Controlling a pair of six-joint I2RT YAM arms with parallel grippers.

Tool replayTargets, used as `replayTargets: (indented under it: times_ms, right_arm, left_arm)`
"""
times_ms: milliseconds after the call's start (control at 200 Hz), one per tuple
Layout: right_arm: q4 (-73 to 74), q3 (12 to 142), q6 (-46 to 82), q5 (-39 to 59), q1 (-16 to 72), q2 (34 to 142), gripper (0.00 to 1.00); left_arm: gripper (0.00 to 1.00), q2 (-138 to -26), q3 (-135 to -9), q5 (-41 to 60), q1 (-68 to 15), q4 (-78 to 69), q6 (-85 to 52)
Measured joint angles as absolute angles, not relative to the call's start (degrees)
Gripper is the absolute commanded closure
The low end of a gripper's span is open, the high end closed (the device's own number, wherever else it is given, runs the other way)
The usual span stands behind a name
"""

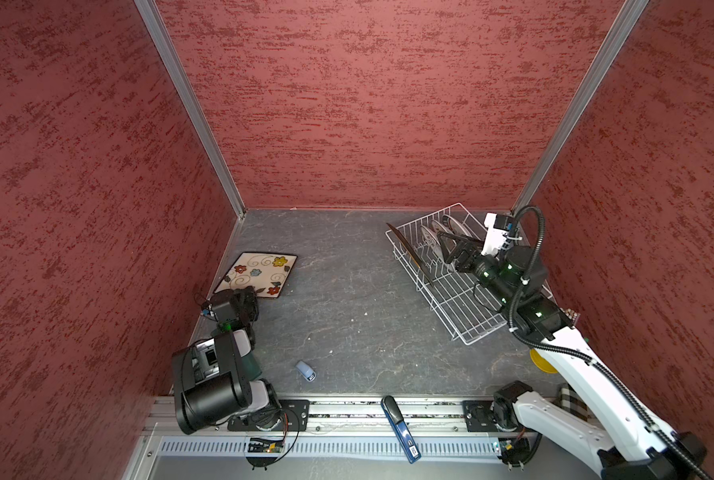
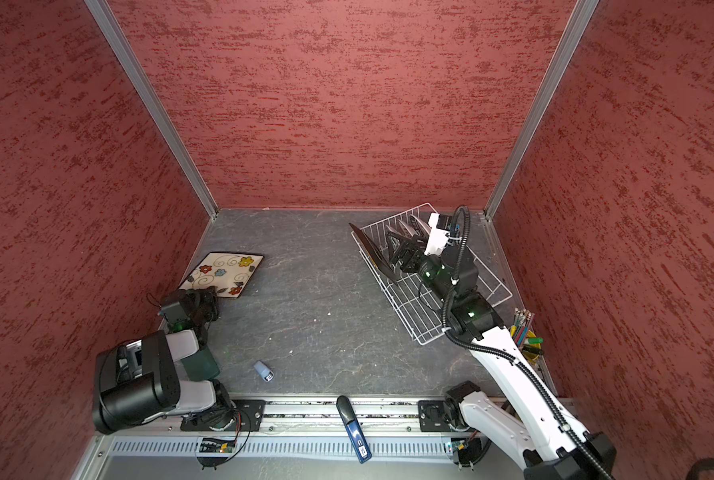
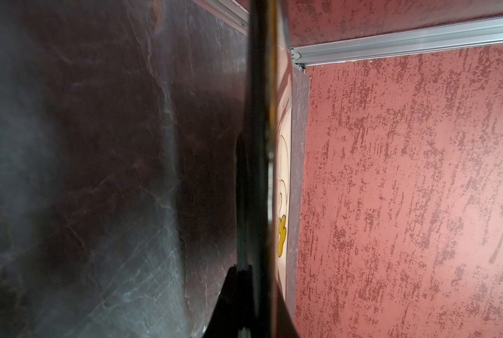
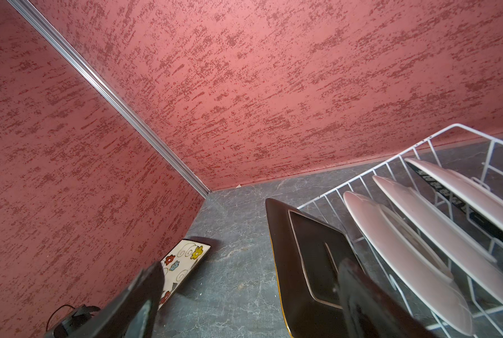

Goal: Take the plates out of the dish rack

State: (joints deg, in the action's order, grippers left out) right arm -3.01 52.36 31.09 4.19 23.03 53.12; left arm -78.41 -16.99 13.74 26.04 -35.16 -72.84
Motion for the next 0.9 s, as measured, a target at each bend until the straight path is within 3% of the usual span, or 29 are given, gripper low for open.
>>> replayTargets:
  times_ms: [727,807,902]
  right_arm:
    - [-4.45,53.25,30.50,3.88,23.03,52.38,0.06]
    - [-4.62,53.25,30.39,3.79,23.03,52.16,0.06]
    - [-4.62,53.25,30.33,3.75,23.03,51.90,0.06]
  left_arm:
    - [1.00,-91.61,-18.79,12.95,26.04,-46.83,-72.82]
    - [0.87,-92.53,-18.87,12.95,26.02,-47.99,-72.82]
    - [0.80,-93.12,-18.98,12.95,25.80,-49.30,-72.84]
